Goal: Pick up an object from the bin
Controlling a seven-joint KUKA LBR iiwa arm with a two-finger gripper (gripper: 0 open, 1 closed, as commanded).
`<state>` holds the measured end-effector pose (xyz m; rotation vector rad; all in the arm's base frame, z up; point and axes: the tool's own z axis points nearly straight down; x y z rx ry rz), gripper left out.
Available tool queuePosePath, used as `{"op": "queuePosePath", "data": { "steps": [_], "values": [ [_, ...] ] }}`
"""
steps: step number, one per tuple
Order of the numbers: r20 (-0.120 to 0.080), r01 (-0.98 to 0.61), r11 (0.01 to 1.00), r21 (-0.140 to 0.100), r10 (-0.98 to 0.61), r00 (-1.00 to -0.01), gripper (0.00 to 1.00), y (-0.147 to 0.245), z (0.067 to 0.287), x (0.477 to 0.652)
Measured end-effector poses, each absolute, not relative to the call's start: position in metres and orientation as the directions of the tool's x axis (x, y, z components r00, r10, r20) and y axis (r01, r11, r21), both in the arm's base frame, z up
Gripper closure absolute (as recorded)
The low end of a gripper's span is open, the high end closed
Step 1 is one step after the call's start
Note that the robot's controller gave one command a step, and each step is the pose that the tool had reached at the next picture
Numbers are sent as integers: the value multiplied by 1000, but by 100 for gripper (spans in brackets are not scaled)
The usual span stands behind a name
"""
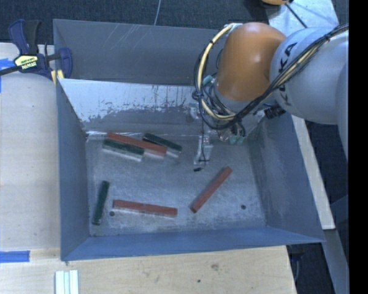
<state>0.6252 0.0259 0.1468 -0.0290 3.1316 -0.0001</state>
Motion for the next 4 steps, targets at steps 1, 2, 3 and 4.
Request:
{"op": "queuePosePath", "data": {
  "steps": [1, 2, 3, 4],
  "values": [
    [-1, -197, 980, 0, -197, -980, 0, 44, 107, 616],
    [-9, -176, 984, 1, -176, -984, 100, 75, 72, 630],
    [-9, -175, 985, 1, -175, -984, 100, 75, 72, 630],
    [-5, -143, 990, 0, -143, -990, 100, 55, 218, 604]
  ]
}}
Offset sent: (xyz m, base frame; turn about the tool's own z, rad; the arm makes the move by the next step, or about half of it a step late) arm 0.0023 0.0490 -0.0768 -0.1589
